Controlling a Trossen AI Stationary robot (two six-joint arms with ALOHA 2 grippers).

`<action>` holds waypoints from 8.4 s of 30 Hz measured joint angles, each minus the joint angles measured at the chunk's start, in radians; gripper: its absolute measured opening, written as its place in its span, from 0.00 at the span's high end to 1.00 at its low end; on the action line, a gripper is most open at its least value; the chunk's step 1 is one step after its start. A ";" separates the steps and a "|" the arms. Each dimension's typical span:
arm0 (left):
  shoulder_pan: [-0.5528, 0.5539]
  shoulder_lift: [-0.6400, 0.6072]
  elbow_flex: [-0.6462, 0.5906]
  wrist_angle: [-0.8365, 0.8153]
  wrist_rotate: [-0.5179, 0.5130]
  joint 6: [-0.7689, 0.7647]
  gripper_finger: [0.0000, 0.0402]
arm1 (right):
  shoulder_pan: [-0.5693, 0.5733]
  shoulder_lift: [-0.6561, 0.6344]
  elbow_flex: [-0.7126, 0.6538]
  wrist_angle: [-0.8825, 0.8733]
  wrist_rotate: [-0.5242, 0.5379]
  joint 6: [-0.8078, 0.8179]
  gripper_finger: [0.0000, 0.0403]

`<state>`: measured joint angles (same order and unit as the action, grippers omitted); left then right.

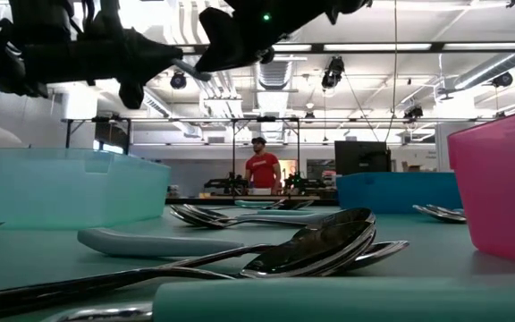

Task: Sort silverware by color (type)
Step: Put the blue spoon into the green bin, then put the green spoon into the blue bin, then put the black spoon into the red bin

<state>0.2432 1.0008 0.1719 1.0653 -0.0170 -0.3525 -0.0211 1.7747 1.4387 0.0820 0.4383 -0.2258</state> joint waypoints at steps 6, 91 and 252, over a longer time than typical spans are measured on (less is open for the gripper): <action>0.000 -0.002 0.000 -0.001 0.007 0.002 0.98 | -0.003 -0.054 0.001 -0.215 0.034 0.105 0.50; -0.072 0.035 0.586 -2.080 0.343 0.048 0.69 | 0.098 0.127 -0.023 -0.772 -0.447 0.607 0.52; -0.266 -0.088 0.586 -1.538 0.053 0.041 0.69 | -0.156 -0.067 0.070 -0.867 -0.472 0.561 0.98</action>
<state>-0.0231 0.9128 0.7582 -0.4728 0.0361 -0.3117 -0.1774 1.7077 1.5089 -0.7853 -0.0338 0.3351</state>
